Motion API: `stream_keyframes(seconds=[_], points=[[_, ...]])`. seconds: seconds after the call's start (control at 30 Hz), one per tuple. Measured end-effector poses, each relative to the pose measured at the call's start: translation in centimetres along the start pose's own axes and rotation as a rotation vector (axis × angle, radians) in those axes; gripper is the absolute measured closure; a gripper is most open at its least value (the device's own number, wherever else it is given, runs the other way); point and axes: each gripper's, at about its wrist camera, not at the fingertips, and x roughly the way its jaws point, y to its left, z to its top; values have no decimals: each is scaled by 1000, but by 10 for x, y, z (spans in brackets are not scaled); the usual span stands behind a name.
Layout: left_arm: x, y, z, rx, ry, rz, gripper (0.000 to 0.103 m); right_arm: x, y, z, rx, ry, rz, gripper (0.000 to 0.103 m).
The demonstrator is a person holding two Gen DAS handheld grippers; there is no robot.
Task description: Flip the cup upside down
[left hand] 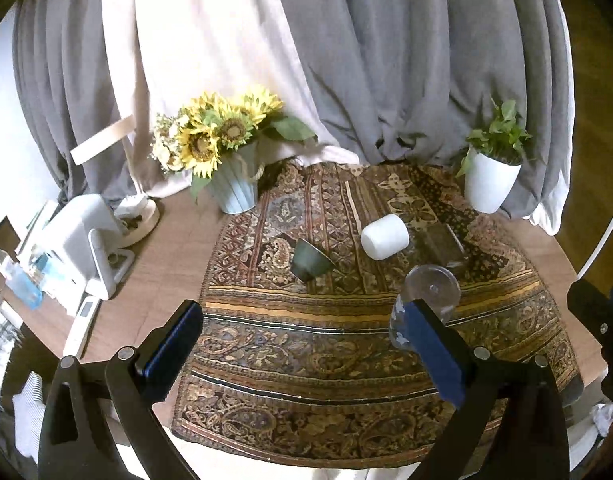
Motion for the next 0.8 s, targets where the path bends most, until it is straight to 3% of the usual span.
stream_keyframes(seconds=[0.2,0.8], points=[[-9,-1,-8,4,-7,37,0,-8,-4,-9,-4,8,1,6],[-17,4,-8,10,-26,38,0,-16,2,-11,-18,-3,-3,6]])
